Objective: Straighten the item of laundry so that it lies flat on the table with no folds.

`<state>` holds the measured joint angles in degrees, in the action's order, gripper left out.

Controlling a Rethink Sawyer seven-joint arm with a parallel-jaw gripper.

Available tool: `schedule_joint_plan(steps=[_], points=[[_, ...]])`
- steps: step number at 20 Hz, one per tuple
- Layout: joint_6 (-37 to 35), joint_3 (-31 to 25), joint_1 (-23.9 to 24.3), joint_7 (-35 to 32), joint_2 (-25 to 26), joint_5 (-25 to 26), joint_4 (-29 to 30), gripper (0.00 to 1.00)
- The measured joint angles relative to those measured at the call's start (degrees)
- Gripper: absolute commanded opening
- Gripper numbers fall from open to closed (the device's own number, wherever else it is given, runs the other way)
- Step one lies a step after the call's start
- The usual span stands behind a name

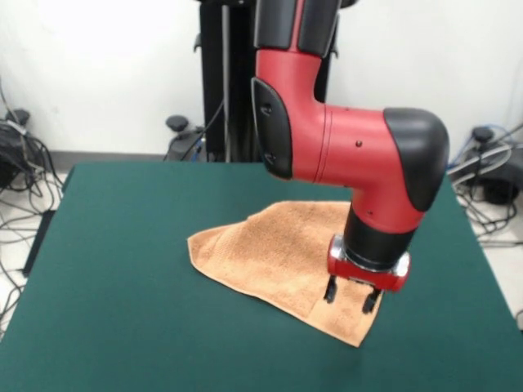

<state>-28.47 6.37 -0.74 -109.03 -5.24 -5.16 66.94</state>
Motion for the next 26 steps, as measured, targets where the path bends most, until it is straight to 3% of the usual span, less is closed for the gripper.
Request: schedule_joint_plan(steps=[8, 26], points=[[1.37, 0.15, -0.87, 0.0, 3.51, -0.22, -5.47, 1.0], [5.07, 0.55, -2.81, -0.01, 4.77, -0.31, -4.05, 1.0]])
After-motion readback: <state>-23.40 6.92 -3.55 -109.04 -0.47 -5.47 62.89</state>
